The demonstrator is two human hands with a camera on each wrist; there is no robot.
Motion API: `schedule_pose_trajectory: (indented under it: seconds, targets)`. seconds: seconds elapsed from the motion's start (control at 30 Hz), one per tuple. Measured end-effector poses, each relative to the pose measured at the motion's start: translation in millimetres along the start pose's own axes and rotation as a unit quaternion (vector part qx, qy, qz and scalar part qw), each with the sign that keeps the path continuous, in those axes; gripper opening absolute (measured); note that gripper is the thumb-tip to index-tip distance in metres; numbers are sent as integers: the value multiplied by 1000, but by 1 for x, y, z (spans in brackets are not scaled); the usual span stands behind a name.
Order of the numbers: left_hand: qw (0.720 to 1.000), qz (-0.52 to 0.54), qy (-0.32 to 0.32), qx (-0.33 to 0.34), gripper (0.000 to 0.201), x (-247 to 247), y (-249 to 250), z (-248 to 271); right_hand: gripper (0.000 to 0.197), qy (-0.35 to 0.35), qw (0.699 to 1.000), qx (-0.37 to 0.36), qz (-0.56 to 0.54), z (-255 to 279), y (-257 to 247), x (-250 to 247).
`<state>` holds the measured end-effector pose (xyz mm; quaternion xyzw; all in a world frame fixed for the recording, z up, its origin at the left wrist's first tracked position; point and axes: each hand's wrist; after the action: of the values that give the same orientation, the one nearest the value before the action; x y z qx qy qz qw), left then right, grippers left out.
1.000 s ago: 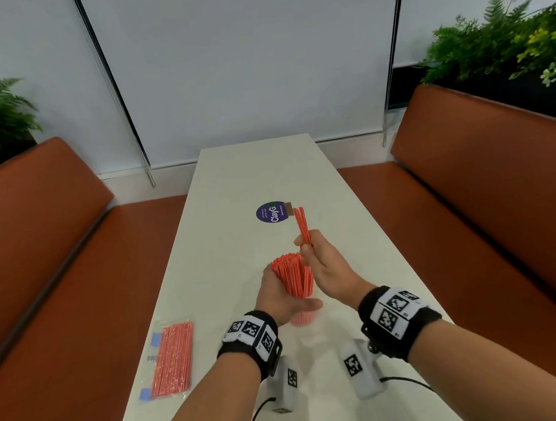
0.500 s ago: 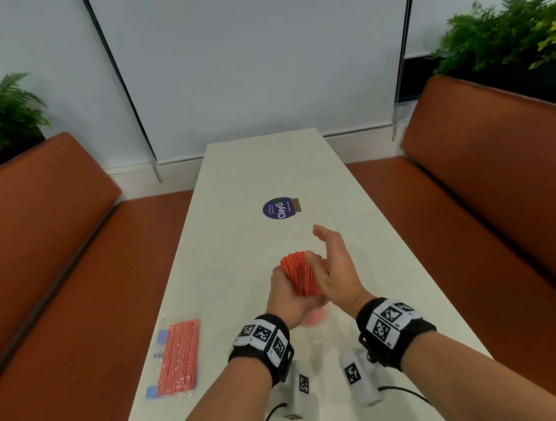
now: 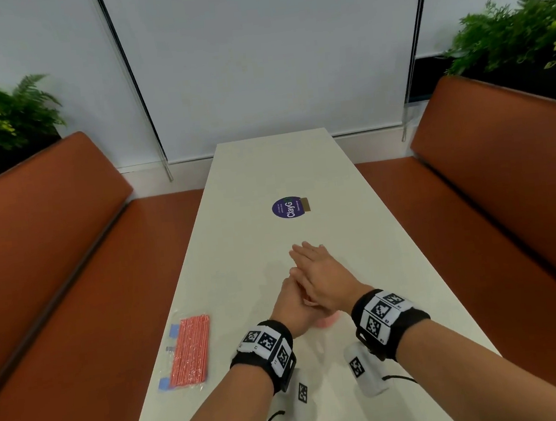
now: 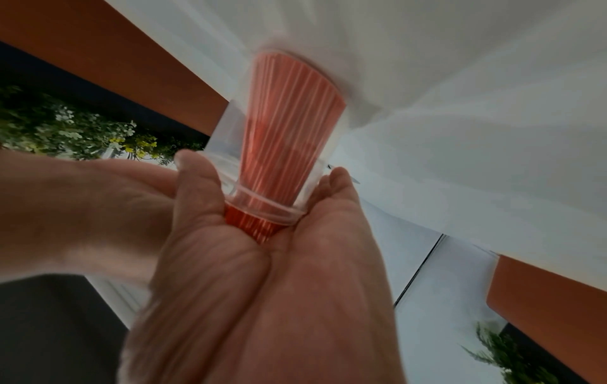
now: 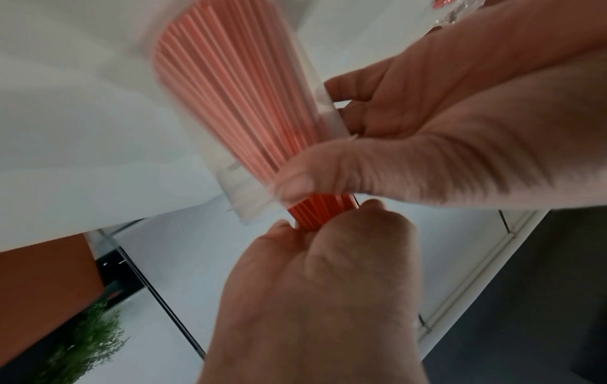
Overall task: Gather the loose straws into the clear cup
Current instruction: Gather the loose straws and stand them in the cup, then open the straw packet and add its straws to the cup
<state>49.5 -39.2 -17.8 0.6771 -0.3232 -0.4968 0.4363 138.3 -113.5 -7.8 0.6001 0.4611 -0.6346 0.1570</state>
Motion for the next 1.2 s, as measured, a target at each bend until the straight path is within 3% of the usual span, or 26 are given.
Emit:
schedule_pose_trajectory:
  seconds: [0.1,0.27,0.4,0.5,0.57,0.67,0.7,0.77,0.83,0.93,1.0,1.1,1.2]
  targets:
    - [1000,3,1,9,64,-1,0,3,51,17,1000,-6,21,3,0,0]
    - [1000,-7,1,8,61,1,5,6,56,17,997,-28,64,5,0,4]
    - [1000,-16,-1,-11,55,-1,6,9,49,-33,997,-13,72,7,-6,1]
    - [997,-62,-11,-35,80,-10,-2,15,57,5,998,-10,63,7,-13,-6]
    - [985,-142,-21,-96,96,-22,-8,20,61,59,996,-34,50,4,-24,-6]
    - [938,-294,5,-185,74,-48,-13,28,38,131,984,-118,22,2,-53,4]
    - [918,-335,22,-213,64,-59,-12,32,38,130,982,-141,6,2,-64,9]
    - [875,-399,50,-268,50,-81,-17,42,44,90,982,-166,-18,6,-83,23]
    - [847,-407,78,-333,45,-100,-27,52,48,2,989,-146,-32,13,-94,40]
    - [816,-381,112,-420,53,-114,-44,66,47,-184,980,-64,-39,19,-104,59]
    - [800,-376,114,-453,65,-118,-54,74,46,-252,967,-19,-36,21,-109,66]
    - [798,-385,104,-453,74,-120,-58,79,43,-300,952,22,-62,23,-112,72]
    - [826,-332,95,-446,52,-120,-60,77,19,-300,943,40,-138,25,-115,72]
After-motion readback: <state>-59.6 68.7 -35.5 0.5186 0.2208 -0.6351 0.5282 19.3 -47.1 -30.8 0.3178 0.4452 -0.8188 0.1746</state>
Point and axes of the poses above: each hand's wrist, its own z-axis away from the middle knuckle, its own x-axis out of the palm, y = z × x, and after that the axes turned 9 degrees about x, right-handed
